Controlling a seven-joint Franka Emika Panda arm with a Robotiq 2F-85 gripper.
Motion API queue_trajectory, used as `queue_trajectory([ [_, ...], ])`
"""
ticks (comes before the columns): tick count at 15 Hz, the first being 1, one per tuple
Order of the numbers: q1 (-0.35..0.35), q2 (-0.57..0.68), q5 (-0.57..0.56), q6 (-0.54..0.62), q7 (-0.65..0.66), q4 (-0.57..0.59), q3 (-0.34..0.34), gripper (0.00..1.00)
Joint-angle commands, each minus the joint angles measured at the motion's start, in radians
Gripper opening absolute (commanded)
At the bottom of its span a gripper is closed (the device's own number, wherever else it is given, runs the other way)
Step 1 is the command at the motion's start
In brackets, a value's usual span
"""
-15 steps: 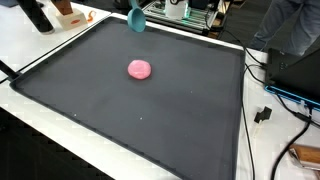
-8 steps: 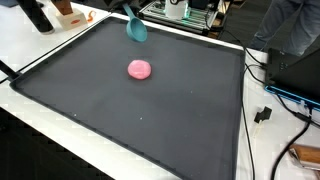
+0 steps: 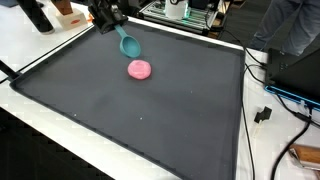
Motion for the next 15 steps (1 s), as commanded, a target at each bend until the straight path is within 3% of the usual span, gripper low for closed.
queue_trajectory([
  [1, -0.057, 0.084, 0.037, -0.086, -0.097, 0.048, 0.019, 0.25],
  [8, -0.125, 0.205, 0.035, -0.209, -0.235, 0.113, 0.020, 0.25],
  [15, -0.146, 0.275, 0.021, -0.265, -0.244, 0.172, 0.023, 0.25],
])
